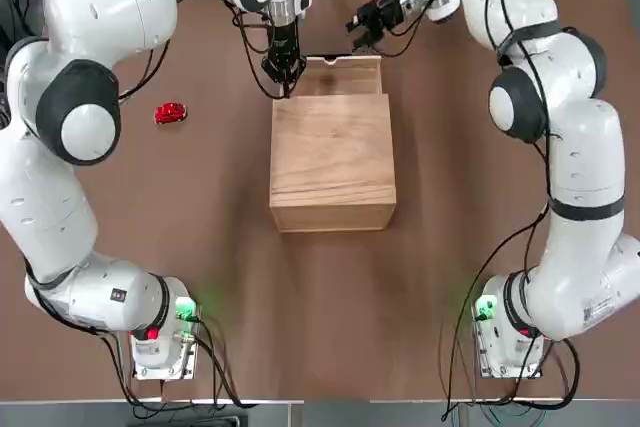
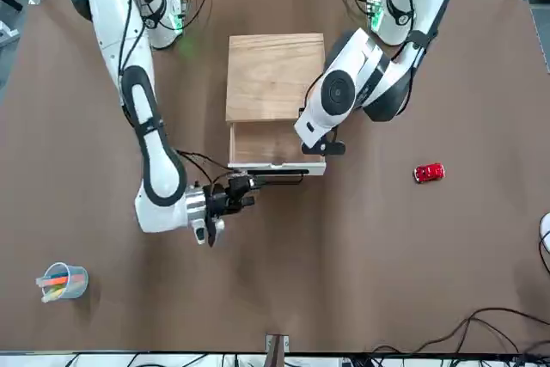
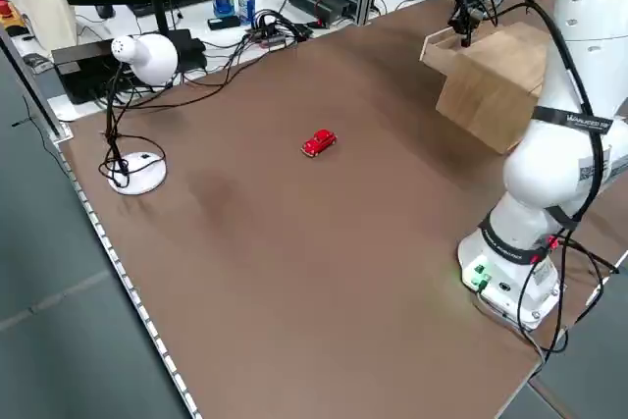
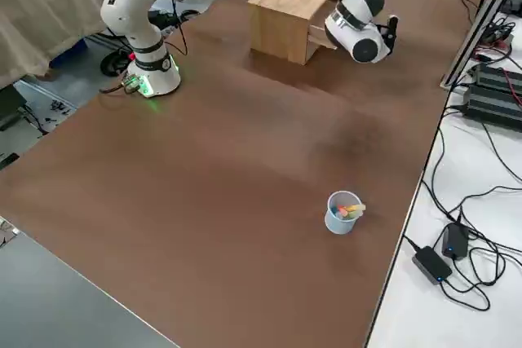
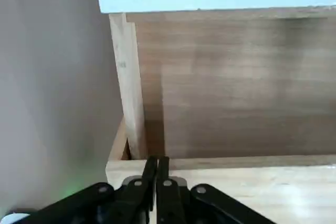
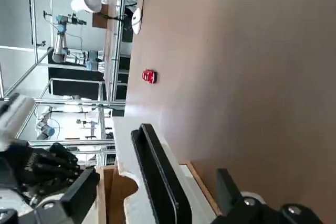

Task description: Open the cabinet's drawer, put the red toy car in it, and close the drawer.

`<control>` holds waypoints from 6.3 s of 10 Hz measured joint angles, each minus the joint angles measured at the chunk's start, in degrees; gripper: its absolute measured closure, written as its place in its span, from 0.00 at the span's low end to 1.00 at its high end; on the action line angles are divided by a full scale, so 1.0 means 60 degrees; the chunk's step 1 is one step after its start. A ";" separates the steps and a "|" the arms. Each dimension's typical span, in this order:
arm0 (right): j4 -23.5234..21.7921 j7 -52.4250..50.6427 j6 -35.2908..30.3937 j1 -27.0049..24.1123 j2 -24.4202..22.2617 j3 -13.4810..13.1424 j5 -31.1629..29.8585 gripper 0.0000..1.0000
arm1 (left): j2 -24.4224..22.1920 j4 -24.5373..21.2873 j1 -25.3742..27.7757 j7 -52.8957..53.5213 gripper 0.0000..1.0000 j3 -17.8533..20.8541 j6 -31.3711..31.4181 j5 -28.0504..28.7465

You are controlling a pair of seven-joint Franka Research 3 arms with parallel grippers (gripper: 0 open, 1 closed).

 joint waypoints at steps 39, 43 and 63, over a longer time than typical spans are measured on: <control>-0.1899 0.6263 -0.1664 -0.3454 -0.7066 0.0723 -1.1416 0.04 | -0.0387 -0.5105 0.2149 -0.5273 0.52 0.5893 0.7262 -0.0919; -0.1949 0.6894 -0.1614 -0.3245 -0.7070 0.0908 -1.1639 0.04 | -0.1590 -0.4029 0.2132 -0.6575 0.52 0.4066 0.5572 -0.0927; -0.2207 0.6106 -0.1748 -0.2151 -0.6755 0.1177 -1.1652 0.02 | 0.0264 -0.0164 0.0260 -1.4238 0.52 -0.1217 0.3316 0.1741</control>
